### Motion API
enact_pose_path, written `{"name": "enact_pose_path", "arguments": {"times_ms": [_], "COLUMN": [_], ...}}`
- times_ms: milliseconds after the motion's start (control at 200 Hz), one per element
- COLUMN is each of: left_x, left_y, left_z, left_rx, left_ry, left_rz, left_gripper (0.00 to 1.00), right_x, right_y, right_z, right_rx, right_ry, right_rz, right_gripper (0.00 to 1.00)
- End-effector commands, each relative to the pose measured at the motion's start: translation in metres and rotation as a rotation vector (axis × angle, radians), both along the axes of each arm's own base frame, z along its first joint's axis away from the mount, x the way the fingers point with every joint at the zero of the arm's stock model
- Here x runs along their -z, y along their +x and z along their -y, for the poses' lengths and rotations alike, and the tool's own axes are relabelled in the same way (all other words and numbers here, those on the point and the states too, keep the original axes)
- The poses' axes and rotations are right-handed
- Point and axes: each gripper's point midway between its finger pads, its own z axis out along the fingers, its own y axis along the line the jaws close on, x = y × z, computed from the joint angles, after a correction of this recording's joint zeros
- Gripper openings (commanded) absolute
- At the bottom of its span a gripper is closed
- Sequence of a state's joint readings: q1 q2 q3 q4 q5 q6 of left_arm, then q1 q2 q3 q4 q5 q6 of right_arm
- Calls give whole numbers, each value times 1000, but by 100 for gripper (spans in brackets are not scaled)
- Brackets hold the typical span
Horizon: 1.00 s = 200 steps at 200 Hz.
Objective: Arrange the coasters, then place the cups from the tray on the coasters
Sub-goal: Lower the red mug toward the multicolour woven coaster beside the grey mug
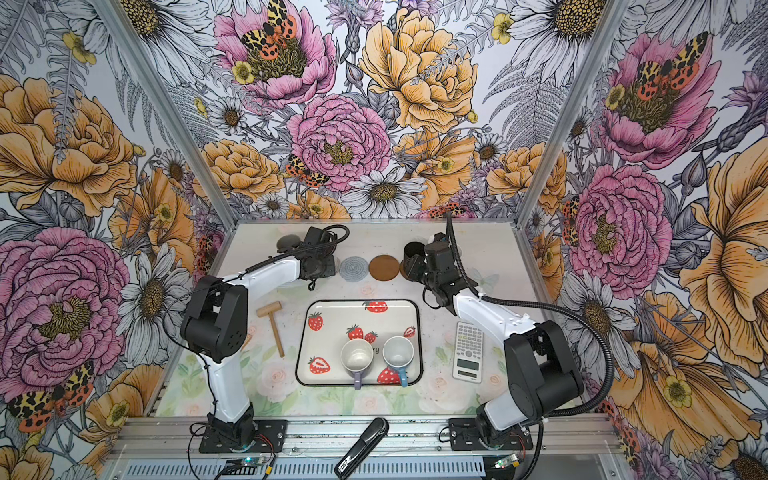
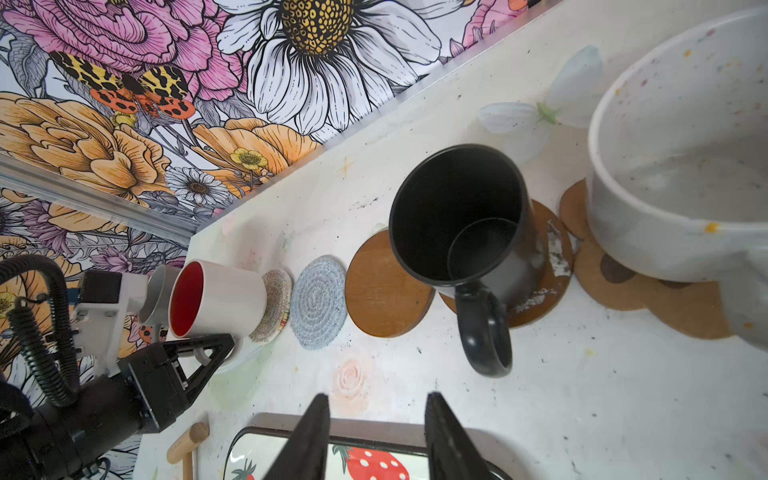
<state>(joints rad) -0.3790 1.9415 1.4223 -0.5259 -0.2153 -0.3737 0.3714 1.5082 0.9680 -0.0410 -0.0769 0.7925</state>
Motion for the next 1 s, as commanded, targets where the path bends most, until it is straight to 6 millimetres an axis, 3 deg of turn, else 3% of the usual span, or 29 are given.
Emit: {"name": "enact_pose_path", "arguments": {"times_ms": [0,996], "left_x": [-24,-8], "left_y": [25,27], "left_z": [2,-3], "left_rx": [-7,-22], "left_ry": [-27,-24], "left_rz": [103,72], "left_gripper": [0,0], "right_x": [-9,-8], "right_y": [10,13], "right_z": [-1,0], "right_rx": [-6,-8], "right_ry": [7,9], "right_rz": [25,22], "right_gripper": [40,40]}}
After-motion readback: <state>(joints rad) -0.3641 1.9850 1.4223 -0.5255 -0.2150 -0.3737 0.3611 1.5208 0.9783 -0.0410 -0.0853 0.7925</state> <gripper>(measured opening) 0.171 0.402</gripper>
